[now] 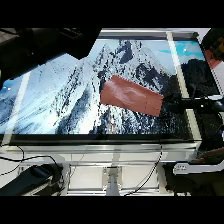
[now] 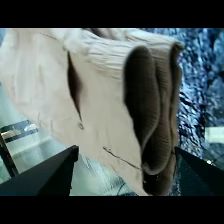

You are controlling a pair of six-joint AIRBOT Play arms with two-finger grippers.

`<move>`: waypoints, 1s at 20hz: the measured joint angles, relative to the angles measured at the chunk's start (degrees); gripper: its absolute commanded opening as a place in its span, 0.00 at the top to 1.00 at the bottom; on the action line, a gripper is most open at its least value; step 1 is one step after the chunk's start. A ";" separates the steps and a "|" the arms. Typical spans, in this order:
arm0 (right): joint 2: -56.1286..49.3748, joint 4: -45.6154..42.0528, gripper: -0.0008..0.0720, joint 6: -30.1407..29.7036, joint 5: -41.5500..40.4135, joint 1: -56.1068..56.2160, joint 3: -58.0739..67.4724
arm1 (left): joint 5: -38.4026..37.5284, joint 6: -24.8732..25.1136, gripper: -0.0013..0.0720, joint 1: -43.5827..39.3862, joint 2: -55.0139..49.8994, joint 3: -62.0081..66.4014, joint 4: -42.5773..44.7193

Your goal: Fold the clothes and pants, and hang the long-sleeved shirts on hangers.

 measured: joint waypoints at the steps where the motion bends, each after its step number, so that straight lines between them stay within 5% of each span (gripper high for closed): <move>1: -0.72 -0.15 0.05 0.13 0.52 0.00 0.02 | 0.00 0.00 0.28 0.00 0.00 0.00 0.00; 15: -8.13 2.27 0.07 1.22 -0.87 7.91 0.17 | -0.26 -0.02 0.28 0.00 0.00 0.00 0.00; 16: -8.22 2.19 0.20 1.36 -1.90 9.22 0.20 | -0.26 -0.02 0.28 0.00 0.00 0.00 0.00; 18: -8.57 1.40 0.82 1.44 -4.66 11.08 0.11 | -0.28 -0.02 0.28 0.00 0.00 0.00 -0.24; 19: -8.74 1.25 0.95 1.51 -5.77 11.65 0.02 | -0.26 -0.02 0.28 0.00 0.00 0.00 -0.46; 20: -8.68 0.98 0.96 1.55 -6.38 12.11 0.07 | -0.31 0.00 0.28 0.00 0.00 0.00 -0.57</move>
